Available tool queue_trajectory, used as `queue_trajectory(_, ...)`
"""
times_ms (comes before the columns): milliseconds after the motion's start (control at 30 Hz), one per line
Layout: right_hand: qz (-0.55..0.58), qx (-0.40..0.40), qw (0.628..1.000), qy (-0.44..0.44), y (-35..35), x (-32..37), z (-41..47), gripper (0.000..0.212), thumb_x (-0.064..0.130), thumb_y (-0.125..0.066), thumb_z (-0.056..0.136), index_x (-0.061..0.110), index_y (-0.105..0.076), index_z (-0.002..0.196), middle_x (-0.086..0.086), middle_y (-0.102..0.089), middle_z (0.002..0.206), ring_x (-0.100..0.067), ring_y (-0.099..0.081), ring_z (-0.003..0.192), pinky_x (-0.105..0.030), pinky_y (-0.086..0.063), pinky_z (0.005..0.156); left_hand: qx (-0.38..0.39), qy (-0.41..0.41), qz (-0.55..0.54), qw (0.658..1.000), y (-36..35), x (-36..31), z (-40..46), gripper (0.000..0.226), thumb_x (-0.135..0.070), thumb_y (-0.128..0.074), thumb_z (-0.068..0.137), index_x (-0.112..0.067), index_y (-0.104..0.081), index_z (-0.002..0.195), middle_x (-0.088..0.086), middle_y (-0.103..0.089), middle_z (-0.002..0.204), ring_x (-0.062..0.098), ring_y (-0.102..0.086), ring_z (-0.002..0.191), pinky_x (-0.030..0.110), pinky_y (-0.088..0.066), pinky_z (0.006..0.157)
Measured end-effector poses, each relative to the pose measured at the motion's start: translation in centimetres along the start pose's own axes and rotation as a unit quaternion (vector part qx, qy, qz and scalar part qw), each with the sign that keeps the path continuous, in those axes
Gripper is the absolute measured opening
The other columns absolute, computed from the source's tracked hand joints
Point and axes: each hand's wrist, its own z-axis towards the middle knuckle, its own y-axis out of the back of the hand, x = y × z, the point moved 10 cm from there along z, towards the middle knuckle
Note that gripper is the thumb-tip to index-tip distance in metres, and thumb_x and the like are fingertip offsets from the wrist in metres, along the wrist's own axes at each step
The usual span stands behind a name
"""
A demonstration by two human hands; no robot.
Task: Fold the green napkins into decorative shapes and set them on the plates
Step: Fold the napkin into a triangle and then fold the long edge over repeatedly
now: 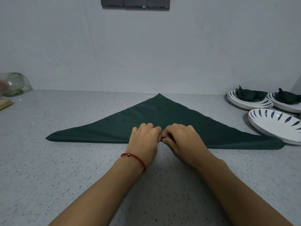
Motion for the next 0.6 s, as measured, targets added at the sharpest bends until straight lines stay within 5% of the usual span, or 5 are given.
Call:
queue_trajectory(200,-0.009,0.013,1.000,-0.012,-0.2,0.0,0.3,0.017,0.028,-0.054,0.096,0.025,-0.057,0.080,0.008,-0.053,0.083,-0.015,-0.051,0.081,-0.034,-0.042,0.074,0.004,-0.026,-0.052,0.998,0.0,0.6,0.2,0.016,-0.020,-0.059,0.092,-0.028,-0.048,0.083,-0.009,-0.052,0.080,0.015,-0.047,0.077,0.031,-0.032,0.071)
queue_trajectory(300,0.074,0.022,0.992,-0.102,-0.6,-1.5,0.8,0.020,0.015,-0.058,0.088,0.021,-0.062,0.070,0.009,-0.056,0.071,-0.011,-0.053,0.074,-0.037,-0.046,0.081,-0.004,-0.041,-0.060,0.997,0.3,0.6,0.0,0.017,-0.022,-0.057,0.093,-0.027,-0.052,0.077,-0.008,-0.053,0.078,0.015,-0.048,0.075,0.032,-0.037,0.072)
queue_trajectory(433,0.171,0.048,0.968,-0.177,-1.4,-3.2,0.8,0.022,0.015,-0.060,0.083,0.019,-0.064,0.062,0.005,-0.068,0.069,-0.013,-0.060,0.075,-0.046,-0.049,0.092,-0.016,-0.090,0.005,0.996,0.7,-0.3,0.0,0.017,-0.027,-0.052,0.098,-0.025,-0.065,0.087,-0.007,-0.056,0.089,0.016,-0.048,0.083,0.030,-0.024,0.071)
queue_trajectory(600,0.062,-0.032,0.993,-0.093,0.3,-1.3,0.0,0.012,0.034,-0.069,0.089,0.029,-0.063,0.079,0.013,-0.058,0.077,-0.005,-0.051,0.083,-0.035,-0.034,0.084,0.003,-0.090,0.008,0.996,0.0,-0.5,0.5,0.014,-0.023,-0.045,0.098,-0.027,-0.057,0.091,-0.011,-0.042,0.090,0.014,-0.042,0.091,0.029,-0.022,0.072)
